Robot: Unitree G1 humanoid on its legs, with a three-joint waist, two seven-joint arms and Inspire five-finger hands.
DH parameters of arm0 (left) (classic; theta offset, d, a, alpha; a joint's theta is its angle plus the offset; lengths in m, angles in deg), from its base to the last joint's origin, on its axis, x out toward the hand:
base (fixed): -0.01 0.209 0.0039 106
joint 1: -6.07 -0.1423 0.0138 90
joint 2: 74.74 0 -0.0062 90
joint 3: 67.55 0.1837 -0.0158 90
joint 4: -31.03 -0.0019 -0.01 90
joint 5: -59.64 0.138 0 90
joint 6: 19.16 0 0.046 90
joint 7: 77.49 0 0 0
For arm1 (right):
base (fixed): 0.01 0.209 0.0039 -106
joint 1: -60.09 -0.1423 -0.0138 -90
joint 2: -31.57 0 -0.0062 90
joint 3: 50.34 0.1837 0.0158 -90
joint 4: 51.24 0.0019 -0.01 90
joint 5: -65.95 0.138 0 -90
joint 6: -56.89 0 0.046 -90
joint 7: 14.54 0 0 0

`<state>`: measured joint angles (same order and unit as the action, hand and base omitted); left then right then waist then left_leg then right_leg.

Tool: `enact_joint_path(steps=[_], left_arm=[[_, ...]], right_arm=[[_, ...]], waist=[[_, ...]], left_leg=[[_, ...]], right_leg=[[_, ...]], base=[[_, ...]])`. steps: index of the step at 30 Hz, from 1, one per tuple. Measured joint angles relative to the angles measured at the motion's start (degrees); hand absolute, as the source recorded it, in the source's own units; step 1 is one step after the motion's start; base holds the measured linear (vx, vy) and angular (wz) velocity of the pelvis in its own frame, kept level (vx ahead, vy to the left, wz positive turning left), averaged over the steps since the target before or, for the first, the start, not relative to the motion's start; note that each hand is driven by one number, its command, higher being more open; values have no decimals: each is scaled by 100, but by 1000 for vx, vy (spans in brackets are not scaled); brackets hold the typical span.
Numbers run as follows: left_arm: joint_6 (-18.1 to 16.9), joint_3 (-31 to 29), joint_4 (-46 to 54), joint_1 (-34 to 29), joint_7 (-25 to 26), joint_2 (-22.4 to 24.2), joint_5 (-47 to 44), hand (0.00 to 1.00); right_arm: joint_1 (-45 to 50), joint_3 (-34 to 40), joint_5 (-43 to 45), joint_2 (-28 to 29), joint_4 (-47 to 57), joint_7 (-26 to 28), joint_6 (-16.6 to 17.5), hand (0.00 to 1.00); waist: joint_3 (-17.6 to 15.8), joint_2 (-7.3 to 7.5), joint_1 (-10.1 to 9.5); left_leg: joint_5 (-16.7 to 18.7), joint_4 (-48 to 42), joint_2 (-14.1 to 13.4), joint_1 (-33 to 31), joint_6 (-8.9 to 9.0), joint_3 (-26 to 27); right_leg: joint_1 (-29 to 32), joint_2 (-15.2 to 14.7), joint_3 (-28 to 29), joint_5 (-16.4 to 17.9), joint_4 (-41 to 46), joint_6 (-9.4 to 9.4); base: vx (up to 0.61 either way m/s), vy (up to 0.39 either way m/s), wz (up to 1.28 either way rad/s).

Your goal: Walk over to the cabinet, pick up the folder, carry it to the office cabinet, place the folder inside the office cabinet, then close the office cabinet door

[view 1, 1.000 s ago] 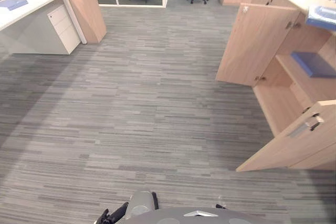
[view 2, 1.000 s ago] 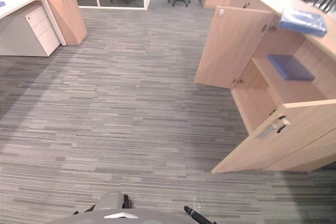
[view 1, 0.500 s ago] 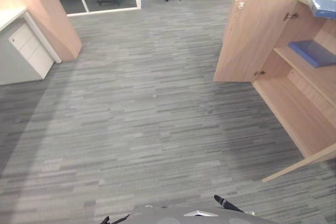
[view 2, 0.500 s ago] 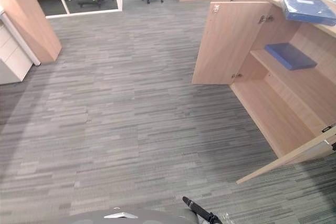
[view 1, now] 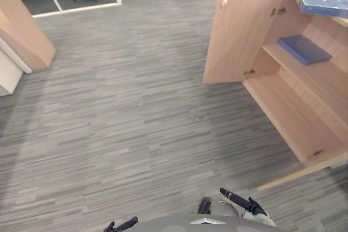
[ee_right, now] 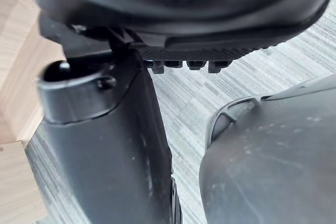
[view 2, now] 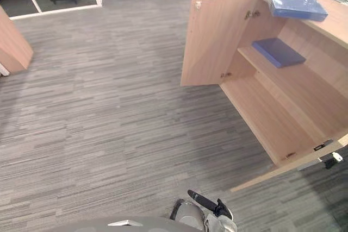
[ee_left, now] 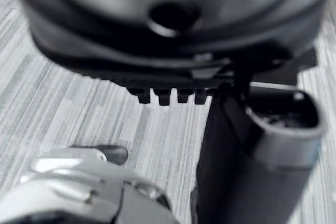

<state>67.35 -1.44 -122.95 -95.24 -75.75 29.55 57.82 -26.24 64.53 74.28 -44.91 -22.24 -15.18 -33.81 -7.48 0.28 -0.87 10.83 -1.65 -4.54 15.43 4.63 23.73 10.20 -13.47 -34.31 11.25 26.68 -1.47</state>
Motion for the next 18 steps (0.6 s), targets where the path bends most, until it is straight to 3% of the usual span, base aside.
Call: enact_joint_path(steps=[1,5,7,8,9,10,11,12,13,15,17,18], left_arm=[[11,-84,0,64,-4,6,22,100],[11,-154,29,178,-47,49,186,100],[48,-153,3,163,-44,51,216,100],[100,-153,2,139,-38,40,194,100],[116,-161,4,134,-35,30,194,100],[129,-214,63,131,-13,52,180,100],[119,-334,210,129,24,161,106,100],[117,-356,272,123,47,197,49,100],[99,-355,293,84,69,183,-21,100],[77,-349,398,119,73,171,-59,100],[-54,-353,562,111,29,183,-75,100],[-69,-353,604,116,23,185,-82,100]], right_arm=[[29,2,-2,11,2,1,-7,100],[65,111,-8,63,-11,29,-5,100],[58,347,21,168,-27,34,2,100],[66,479,153,231,-51,23,1,100],[75,519,162,248,-57,18,0,100],[91,474,170,252,-51,20,-1,100],[105,398,214,219,-40,18,2,100],[109,366,231,204,-2,16,-1,100],[133,279,316,195,31,2,8,100],[121,260,339,206,13,-17,7,100],[99,267,338,213,-117,-63,-17,100],[104,266,339,215,-133,-76,-17,100]], waist=[[-19,33,-6],[178,-69,0],[213,-101,59],[233,-91,103],[253,-83,114],[253,-100,109],[248,-223,80],[245,-283,74],[239,-309,26],[220,-264,-57],[195,-146,-154],[186,-125,-198]], left_leg=[[13,25,-86,93,-6,27],[11,53,-357,224,3,175],[126,-399,-602,150,185,226],[256,-1077,-826,-16,376,194],[317,-1568,-956,-163,431,144],[327,-2867,-1275,-577,366,-77],[37,-4174,-1613,-1022,-19,-407],[-295,-4755,-1740,-1228,-155,-576],[-367,-5706,-1835,-1632,-175,-925],[144,-6326,-1658,-2171,-214,-1120],[568,-5821,-1306,-2821,-271,-1195],[615,-5541,-1238,-2929,-252,-1224]], right_leg=[[-67,88,10,116,53,-1],[-135,475,31,296,-82,5],[-340,723,60,279,-382,12],[-534,874,108,255,-589,4],[-631,950,130,231,-686,-9],[-861,1133,217,175,-900,-80],[-1123,1356,406,155,-1103,-110],[-1257,1465,547,163,-1180,-124],[-1477,1562,845,232,-1244,-226],[-1718,1523,1316,313,-1349,-244],[-1957,1271,1868,331,-1469,-156],[-2005,1191,2023,346,-1475,-71]], base=[[269,-195,-28],[215,-133,-20],[202,-63,-23],[170,-46,-15],[259,-93,-31],[249,-77,-56],[200,-43,-74],[243,62,-102],[284,133,-117],[280,166,-116],[263,204,-123],[294,272,-130]])
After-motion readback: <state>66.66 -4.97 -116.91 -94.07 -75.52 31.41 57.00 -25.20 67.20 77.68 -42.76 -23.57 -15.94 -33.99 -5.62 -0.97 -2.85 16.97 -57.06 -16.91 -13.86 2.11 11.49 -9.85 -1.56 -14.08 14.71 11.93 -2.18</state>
